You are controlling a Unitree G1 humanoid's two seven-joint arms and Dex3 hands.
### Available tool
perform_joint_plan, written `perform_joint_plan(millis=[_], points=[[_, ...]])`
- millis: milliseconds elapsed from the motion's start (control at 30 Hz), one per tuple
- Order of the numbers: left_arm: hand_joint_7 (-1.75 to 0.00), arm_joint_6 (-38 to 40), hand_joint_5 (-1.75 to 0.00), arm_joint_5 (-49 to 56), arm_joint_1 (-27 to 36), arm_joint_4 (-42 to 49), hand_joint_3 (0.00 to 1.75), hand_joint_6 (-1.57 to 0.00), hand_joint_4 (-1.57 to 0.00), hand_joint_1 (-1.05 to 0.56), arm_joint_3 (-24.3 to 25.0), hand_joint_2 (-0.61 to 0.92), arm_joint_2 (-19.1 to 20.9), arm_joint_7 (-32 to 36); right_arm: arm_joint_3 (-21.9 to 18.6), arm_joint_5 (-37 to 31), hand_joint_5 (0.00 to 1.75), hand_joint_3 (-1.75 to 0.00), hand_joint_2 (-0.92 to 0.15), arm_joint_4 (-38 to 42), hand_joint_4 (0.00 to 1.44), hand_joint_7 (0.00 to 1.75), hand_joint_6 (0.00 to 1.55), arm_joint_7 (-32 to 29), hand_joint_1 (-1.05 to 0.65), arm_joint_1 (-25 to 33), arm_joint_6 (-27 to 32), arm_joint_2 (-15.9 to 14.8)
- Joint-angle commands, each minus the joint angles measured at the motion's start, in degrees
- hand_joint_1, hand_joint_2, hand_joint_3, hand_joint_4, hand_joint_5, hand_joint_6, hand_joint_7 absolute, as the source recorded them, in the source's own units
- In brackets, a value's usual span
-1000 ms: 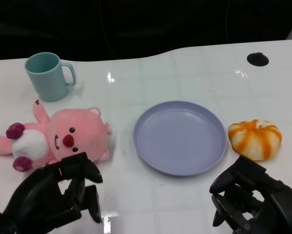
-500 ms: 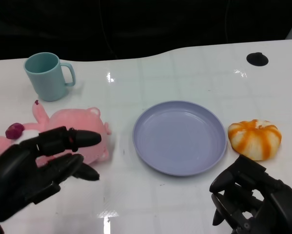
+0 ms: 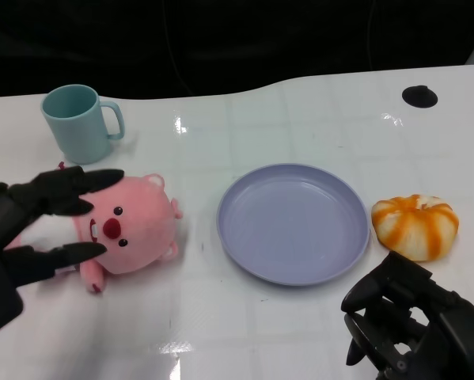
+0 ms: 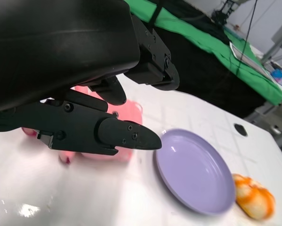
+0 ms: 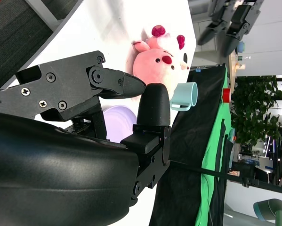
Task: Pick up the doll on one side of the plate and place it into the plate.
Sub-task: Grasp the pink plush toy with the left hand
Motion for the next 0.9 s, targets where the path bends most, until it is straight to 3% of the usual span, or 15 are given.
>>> perform_joint_plan(millis=[33,233,400,900], points=[[-0.01,-1.4,-0.57,6.6,-1.7,0.3,0.0,-0.35,-0.13,-0.6,-0.6,0.89,2.7,2.5,-0.8,0.7,1.69,-0.52,-0.92,0.1,0.6,1.55,0.5,0.5,-0.37,0.3,-1.1,-0.5],[0.0,-3.6,-0.36,21.4,-3.4,2.8,0.0,-0.3,-0.14,-0.62,-3.2,0.88,6.8,6.3,-0.9,0.9,1.7,-0.52,-0.92,-0.2,0.6,1.55,0.5,0.7,-0.37,0.5,-0.7,-0.3],[0.0,-0.5,-0.29,31.1,-5.7,4.2,0.0,-0.2,-0.05,-0.69,-7.0,0.88,8.6,4.9,-0.9,0.9,1.7,-0.51,-0.92,0.0,0.59,1.55,0.5,0.7,-0.38,0.4,-0.8,-0.3],[0.0,2.4,-0.19,38.9,-16.3,21.8,0.01,-0.14,-0.01,-0.79,-17.8,0.91,8.1,4.1,-0.7,0.7,1.69,-0.52,-0.92,-0.9,0.59,1.55,0.5,0.2,-0.37,0.8,-0.1,-0.2]])
